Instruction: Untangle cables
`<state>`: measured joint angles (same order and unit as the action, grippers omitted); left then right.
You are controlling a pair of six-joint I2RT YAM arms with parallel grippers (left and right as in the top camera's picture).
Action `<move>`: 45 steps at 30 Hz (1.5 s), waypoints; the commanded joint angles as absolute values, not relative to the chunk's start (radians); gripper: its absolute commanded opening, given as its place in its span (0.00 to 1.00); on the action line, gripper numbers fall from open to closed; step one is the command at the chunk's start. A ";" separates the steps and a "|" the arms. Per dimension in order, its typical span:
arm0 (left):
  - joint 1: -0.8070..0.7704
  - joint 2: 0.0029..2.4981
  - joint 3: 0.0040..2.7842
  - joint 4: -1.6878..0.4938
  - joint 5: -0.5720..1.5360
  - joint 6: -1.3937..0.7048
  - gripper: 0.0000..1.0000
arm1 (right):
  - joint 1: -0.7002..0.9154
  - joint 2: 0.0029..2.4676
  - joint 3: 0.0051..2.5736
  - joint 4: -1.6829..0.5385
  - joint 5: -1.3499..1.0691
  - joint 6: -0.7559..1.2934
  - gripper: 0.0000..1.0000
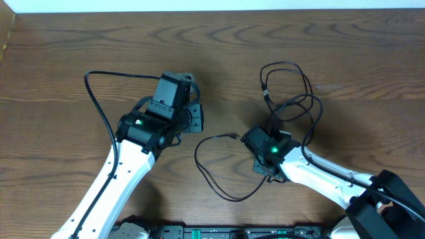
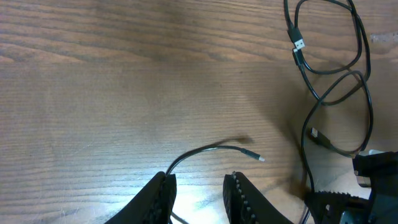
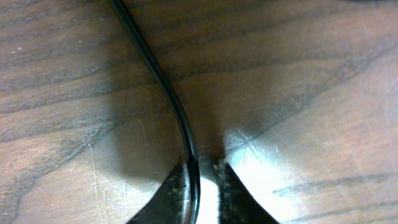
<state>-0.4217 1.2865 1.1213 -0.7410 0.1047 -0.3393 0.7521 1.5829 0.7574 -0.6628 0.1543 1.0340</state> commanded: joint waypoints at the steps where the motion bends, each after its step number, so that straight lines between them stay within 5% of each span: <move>1: -0.422 1.271 1.116 -0.748 0.092 -0.323 0.31 | 0.761 1.591 0.730 -0.659 0.166 1.042 0.01; 11: -0.422 1.271 1.116 -0.775 0.092 -0.323 0.31 | 0.746 1.467 0.768 -0.389 0.187 0.779 0.01; 19: -0.422 1.266 1.117 -0.785 0.093 -0.323 0.31 | 0.625 1.236 0.851 -0.389 0.247 0.564 0.01; 29: -0.422 1.264 1.117 -0.786 0.092 -0.323 0.31 | 0.462 1.119 1.033 -0.535 0.220 0.398 0.01; 45: -0.422 1.264 1.116 -0.789 0.092 -0.323 0.31 | 0.400 1.119 1.695 -0.907 0.118 0.149 0.01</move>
<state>-0.4217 1.2789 1.1213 -0.7853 0.1047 -0.3393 0.4168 1.1297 1.6028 -0.8845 0.1146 0.1986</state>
